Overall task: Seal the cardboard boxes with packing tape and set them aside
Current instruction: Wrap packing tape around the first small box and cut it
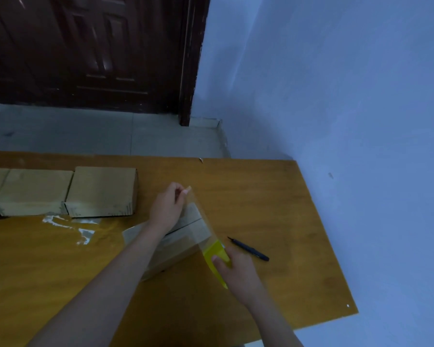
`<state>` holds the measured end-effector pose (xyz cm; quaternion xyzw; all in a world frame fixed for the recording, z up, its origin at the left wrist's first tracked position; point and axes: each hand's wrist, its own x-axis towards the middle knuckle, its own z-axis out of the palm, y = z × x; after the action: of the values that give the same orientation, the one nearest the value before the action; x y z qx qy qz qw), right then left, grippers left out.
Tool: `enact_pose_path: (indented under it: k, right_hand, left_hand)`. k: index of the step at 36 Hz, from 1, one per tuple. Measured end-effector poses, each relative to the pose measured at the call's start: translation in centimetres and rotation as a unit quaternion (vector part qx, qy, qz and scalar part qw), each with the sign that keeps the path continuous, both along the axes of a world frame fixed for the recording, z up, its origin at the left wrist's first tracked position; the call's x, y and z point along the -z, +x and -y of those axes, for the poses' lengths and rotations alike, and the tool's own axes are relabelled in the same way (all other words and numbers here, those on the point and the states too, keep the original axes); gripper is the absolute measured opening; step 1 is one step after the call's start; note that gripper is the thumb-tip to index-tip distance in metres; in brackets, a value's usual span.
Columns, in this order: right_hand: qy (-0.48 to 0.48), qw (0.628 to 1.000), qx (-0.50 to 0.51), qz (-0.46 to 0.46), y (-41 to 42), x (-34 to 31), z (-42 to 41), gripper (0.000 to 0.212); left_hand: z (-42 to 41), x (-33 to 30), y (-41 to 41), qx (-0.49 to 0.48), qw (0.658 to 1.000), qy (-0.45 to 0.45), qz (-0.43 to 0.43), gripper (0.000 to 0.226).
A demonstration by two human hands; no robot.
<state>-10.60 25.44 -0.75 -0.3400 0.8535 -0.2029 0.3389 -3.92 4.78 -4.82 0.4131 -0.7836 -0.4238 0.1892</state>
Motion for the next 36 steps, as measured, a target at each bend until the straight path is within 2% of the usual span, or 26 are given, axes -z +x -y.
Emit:
enact_pose_path:
  k: [10,21,29,36]
  right_hand:
    - [-0.031,0.998,0.039,0.036,-0.5,0.3,0.3,0.028]
    - [-0.048,0.995,0.038,0.072,-0.8,0.6,0.1,0.027]
    - [-0.047,0.992,0.060,0.100,-0.8,1.7,-0.3,0.028]
    - [-0.027,0.990,0.070,0.122,-0.9,1.6,0.1,0.027]
  left_hand:
    - [0.4,0.2,-1.7,-0.002,1.000,0.015,-0.012,0.008]
    - [-0.5,1.0,-1.4,-0.056,0.997,0.037,-0.042,0.012]
    - [-0.6,1.2,-1.5,-0.048,0.999,0.014,-0.011,0.008]
    - [-0.5,1.1,-1.6,-0.052,0.999,-0.005,0.014,0.014]
